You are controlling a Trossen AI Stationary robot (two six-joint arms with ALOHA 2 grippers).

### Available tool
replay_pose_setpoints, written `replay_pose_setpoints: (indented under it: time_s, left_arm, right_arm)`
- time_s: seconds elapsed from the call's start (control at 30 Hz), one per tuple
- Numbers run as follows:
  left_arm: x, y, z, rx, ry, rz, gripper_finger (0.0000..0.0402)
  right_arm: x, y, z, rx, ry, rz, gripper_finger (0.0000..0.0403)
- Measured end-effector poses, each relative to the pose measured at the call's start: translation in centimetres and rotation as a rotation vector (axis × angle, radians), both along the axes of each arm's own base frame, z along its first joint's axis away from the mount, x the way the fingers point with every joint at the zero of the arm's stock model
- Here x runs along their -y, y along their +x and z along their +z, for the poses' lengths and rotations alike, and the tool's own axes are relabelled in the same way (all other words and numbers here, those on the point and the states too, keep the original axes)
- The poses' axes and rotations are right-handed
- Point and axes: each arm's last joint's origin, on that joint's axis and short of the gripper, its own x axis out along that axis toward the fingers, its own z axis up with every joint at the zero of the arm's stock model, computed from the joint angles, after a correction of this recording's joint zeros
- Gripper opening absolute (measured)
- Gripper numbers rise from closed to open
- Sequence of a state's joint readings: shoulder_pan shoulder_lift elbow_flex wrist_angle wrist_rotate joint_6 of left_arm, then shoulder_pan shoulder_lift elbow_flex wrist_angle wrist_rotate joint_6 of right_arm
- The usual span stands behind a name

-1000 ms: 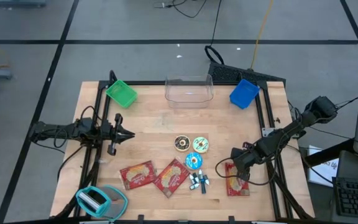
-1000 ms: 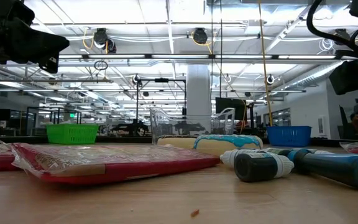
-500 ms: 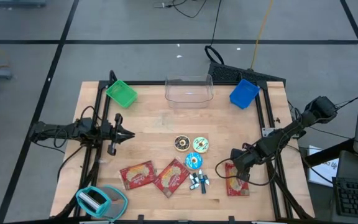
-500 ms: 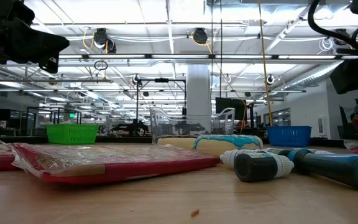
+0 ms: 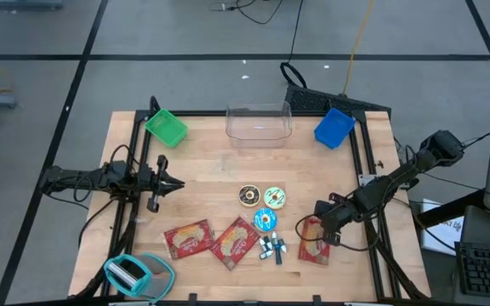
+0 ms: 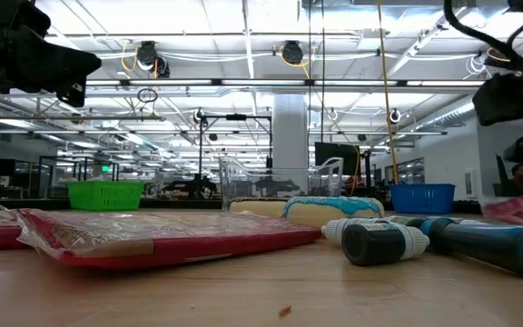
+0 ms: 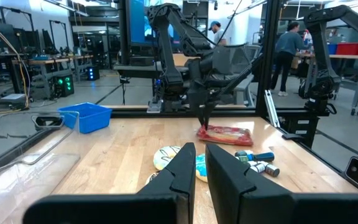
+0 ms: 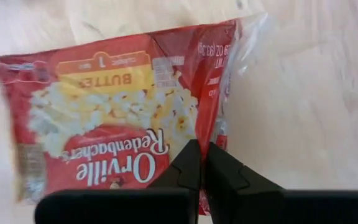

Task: Pick & Place Food Item
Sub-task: Put the right popcorn bag into the transparent bin

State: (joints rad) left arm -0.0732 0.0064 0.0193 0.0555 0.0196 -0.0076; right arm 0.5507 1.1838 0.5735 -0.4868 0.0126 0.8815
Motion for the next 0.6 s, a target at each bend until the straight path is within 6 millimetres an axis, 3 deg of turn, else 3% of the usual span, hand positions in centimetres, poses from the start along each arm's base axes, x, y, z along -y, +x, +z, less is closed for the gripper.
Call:
replay_pose_setpoints:
  time_s: [0.6]
  left_arm:
    - [0.0,0.0,0.0,0.0,0.0,0.0,0.0037]
  right_arm:
    - [0.5,0.4,5.1,0.509,-0.02,0.088,0.0001]
